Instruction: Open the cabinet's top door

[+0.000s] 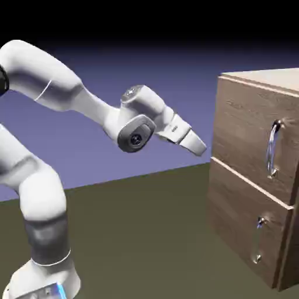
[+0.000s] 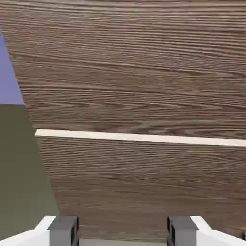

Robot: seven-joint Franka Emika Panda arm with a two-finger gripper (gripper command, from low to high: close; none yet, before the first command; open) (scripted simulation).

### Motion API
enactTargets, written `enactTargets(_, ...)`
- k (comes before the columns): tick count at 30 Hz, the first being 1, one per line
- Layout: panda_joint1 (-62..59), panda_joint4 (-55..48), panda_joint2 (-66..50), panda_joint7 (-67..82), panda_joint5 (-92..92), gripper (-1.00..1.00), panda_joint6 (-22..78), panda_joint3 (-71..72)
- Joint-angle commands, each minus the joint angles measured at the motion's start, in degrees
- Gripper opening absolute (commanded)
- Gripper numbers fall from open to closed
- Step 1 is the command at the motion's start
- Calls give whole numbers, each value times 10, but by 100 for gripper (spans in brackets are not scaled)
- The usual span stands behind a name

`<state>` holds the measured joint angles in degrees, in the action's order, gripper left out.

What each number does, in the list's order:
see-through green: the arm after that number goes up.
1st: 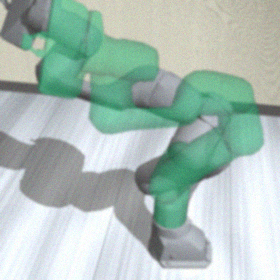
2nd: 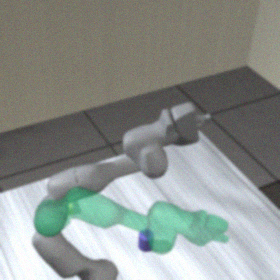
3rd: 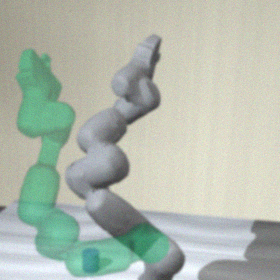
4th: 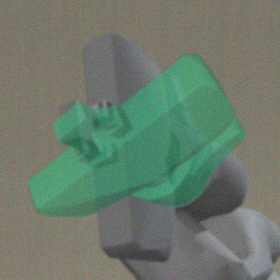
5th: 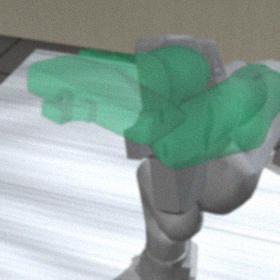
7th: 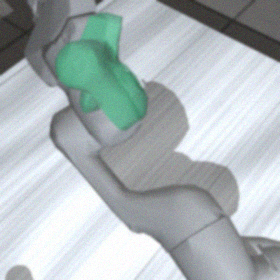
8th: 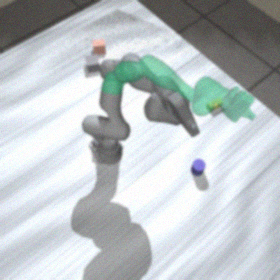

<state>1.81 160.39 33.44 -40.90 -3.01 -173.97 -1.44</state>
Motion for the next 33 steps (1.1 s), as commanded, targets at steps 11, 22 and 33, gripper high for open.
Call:
enactTargets(11, 102, -55, 71, 142, -274, 0, 3, -132)
enactTargets(22, 204, -111, 143, 284, -548, 0, 6, -263)
enactTargets(33, 306, -166, 214, 427, -822, 0, 10, -395)
